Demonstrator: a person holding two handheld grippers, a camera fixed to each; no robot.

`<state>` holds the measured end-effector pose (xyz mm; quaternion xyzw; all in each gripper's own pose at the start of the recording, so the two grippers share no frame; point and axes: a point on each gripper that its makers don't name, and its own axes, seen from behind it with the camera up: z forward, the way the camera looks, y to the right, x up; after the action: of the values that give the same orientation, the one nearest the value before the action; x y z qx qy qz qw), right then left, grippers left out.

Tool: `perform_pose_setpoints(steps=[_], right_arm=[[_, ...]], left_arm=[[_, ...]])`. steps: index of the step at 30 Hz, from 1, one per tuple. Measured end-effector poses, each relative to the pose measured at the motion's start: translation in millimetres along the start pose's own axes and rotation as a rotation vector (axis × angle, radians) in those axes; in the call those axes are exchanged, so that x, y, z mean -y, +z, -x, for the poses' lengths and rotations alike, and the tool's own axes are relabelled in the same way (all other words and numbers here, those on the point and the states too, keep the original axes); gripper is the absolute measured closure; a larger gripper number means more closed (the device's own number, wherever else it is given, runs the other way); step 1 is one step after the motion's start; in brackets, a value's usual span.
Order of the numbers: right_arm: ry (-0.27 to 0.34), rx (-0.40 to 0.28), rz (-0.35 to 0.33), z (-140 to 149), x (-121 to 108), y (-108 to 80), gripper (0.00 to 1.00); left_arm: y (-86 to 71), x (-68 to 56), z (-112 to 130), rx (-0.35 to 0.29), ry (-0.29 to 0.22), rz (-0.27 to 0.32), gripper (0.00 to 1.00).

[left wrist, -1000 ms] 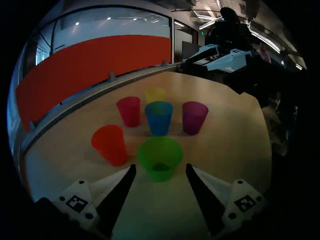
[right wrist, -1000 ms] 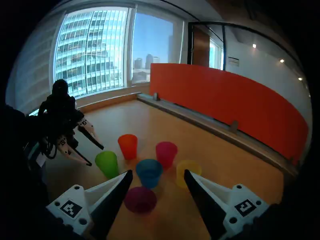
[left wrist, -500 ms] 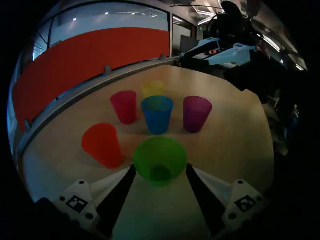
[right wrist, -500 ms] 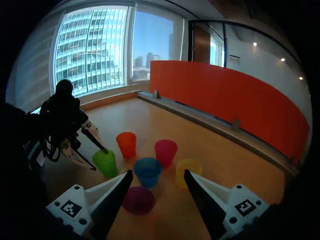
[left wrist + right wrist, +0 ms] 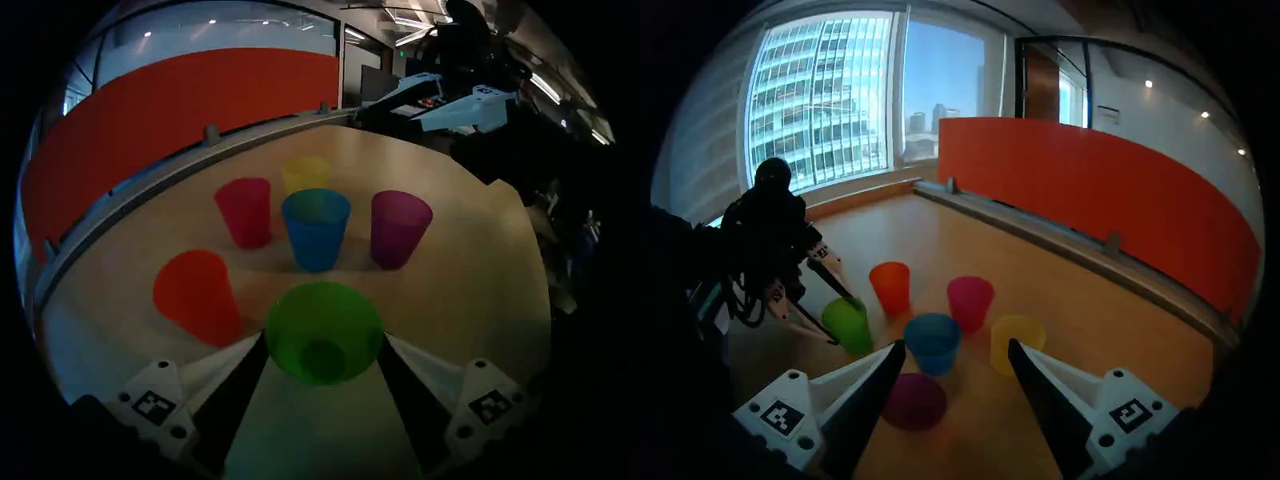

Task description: Pour water

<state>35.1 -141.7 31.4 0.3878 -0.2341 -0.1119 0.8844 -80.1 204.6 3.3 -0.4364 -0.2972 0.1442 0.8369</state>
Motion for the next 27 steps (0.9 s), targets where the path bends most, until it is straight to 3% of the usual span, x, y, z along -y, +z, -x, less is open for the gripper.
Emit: perform_pose_setpoints(steps=[10,15,27], right_arm=[[-0.003,0.007,-0.002,0,0,4.0,0.00],[-0.005,0.008,-0.007,-1,3,7.2,0.00],[-0.007,0.024,-0.019,-1,7,20.8,0.00]], left_arm=[[3.7,1.7,-2,-0.005,0.000,-0.003,0.08],[3.5,4.4,-2,-0.014,-0.019,-0.006,0.13],[-11.6,6.4,-15,-0.066,-0.028,-0.005,0.13]])
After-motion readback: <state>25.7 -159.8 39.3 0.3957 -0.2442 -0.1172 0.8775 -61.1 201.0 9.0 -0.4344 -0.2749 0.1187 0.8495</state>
